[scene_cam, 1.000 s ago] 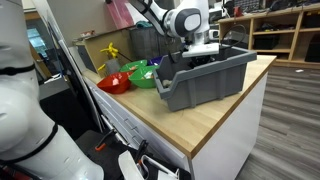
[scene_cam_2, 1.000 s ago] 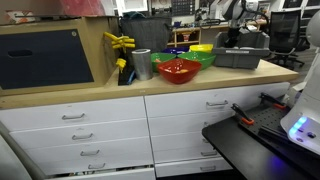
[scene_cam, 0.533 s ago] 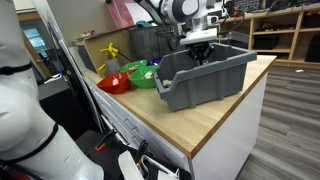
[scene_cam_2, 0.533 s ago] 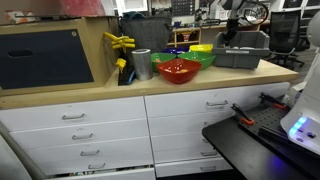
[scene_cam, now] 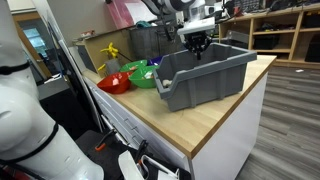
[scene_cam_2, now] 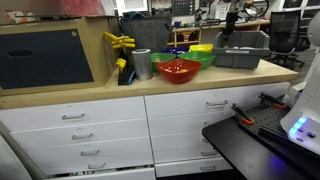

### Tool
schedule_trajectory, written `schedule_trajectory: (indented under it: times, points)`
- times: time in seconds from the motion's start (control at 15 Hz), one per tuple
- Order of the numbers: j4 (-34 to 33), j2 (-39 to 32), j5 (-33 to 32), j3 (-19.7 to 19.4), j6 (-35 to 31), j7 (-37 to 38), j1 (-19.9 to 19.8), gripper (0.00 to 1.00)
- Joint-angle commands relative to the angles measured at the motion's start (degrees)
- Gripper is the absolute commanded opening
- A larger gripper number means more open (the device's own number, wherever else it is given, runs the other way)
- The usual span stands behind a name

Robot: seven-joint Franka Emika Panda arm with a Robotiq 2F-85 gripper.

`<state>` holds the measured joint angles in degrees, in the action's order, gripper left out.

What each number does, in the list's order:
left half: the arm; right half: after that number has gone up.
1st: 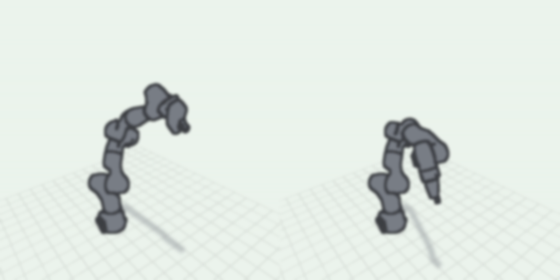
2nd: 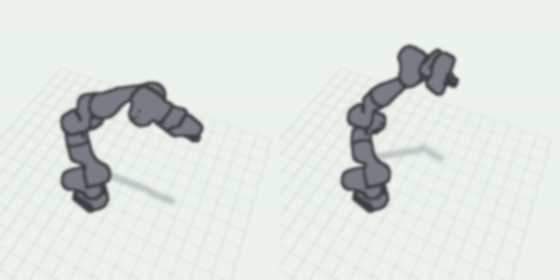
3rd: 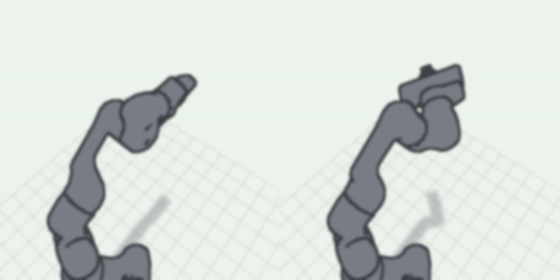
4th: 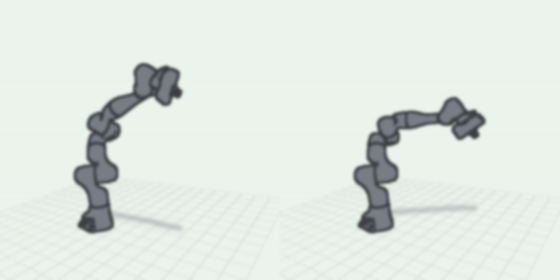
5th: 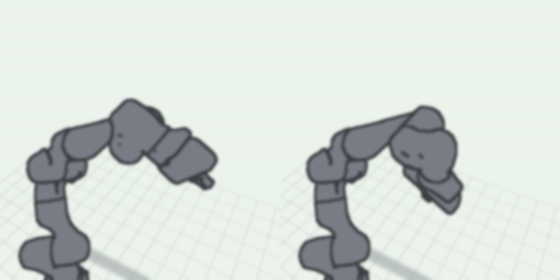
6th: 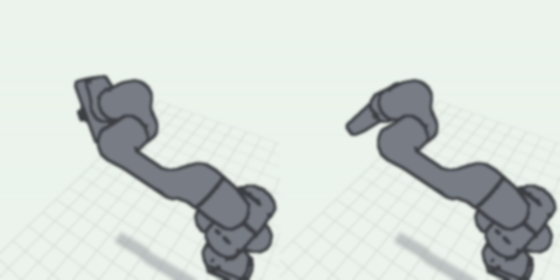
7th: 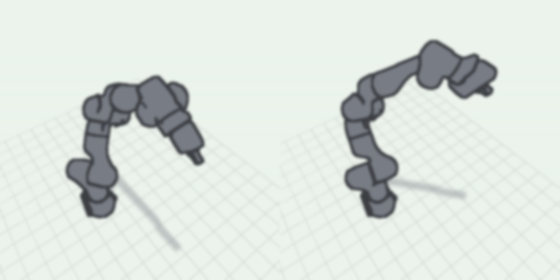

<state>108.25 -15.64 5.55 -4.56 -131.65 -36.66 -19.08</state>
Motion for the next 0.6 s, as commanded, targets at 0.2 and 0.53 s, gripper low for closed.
schedule_trajectory:
  times: [0.2, 0.53]
  points:
    - [-3.5, -4.1, -4.8, -2.7, 0.0, 0.0, 0.7, 0.56]
    - [-4.0, -8.7, -0.4, -0.4, -2.9, -2.2, -1.0, 0.93]
